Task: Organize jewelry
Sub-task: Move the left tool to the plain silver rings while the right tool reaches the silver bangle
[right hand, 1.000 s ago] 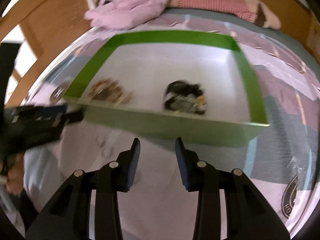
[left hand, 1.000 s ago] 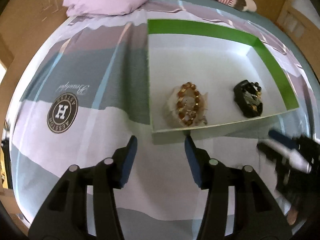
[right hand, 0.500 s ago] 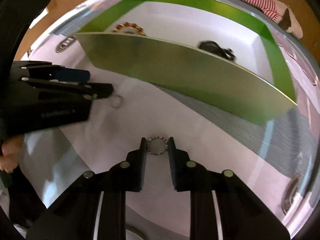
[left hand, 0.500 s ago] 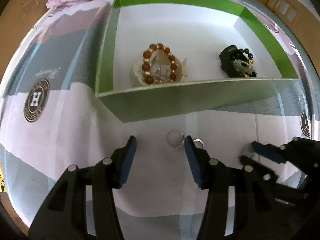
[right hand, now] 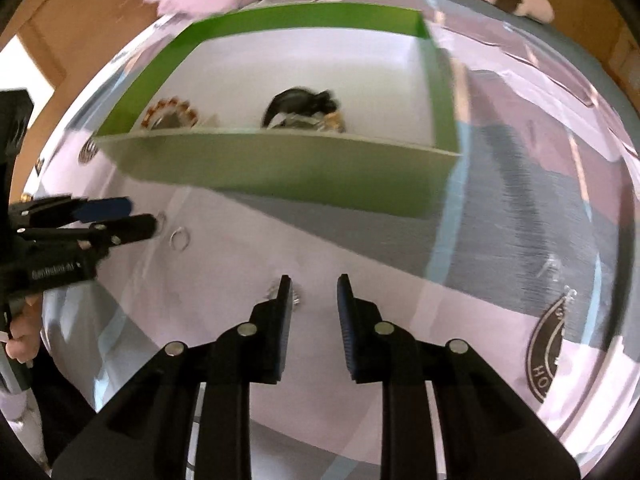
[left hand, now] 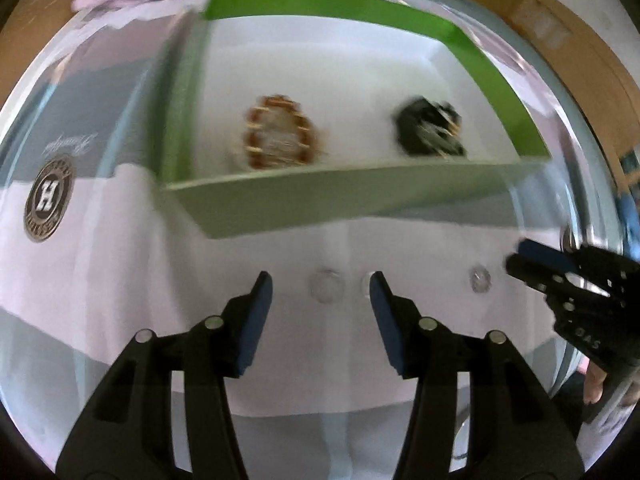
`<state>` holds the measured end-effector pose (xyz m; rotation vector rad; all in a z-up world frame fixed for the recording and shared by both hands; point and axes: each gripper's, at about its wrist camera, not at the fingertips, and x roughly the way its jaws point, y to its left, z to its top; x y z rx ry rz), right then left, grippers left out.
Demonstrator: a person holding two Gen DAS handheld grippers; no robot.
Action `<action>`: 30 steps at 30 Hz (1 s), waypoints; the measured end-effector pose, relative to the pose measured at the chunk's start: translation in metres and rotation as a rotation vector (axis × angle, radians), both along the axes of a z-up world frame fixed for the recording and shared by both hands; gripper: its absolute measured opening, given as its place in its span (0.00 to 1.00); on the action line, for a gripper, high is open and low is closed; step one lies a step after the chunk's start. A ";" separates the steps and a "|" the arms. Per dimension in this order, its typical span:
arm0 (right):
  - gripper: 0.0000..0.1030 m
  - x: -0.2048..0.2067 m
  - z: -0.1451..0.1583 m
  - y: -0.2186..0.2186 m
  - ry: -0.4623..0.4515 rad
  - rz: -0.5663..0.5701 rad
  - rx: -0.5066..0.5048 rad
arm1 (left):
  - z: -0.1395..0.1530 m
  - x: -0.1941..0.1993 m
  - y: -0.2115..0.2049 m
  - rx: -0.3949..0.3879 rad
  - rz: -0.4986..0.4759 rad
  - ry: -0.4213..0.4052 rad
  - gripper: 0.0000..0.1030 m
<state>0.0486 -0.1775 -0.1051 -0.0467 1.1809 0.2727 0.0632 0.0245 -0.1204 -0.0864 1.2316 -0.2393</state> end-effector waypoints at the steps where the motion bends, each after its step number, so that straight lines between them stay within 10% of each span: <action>1: 0.26 0.001 0.001 -0.004 -0.007 -0.023 0.007 | 0.000 0.001 0.004 -0.001 0.023 0.001 0.50; 5: 0.30 -0.001 0.004 -0.012 0.002 -0.035 0.015 | -0.004 0.002 -0.002 0.041 0.009 -0.004 0.51; 13: 0.34 -0.066 -0.017 0.052 0.133 0.422 -0.081 | -0.008 0.001 -0.014 0.086 -0.033 -0.001 0.56; 23: 0.33 -0.082 0.008 0.043 0.095 0.490 0.032 | -0.009 0.003 -0.011 0.097 -0.028 0.002 0.58; 27: 0.33 -0.097 -0.016 0.064 0.141 0.559 -0.065 | -0.010 0.003 -0.011 0.107 -0.025 0.003 0.60; 30: 0.15 -0.087 -0.023 0.065 0.127 0.504 -0.097 | -0.008 0.002 -0.012 0.112 -0.028 -0.008 0.60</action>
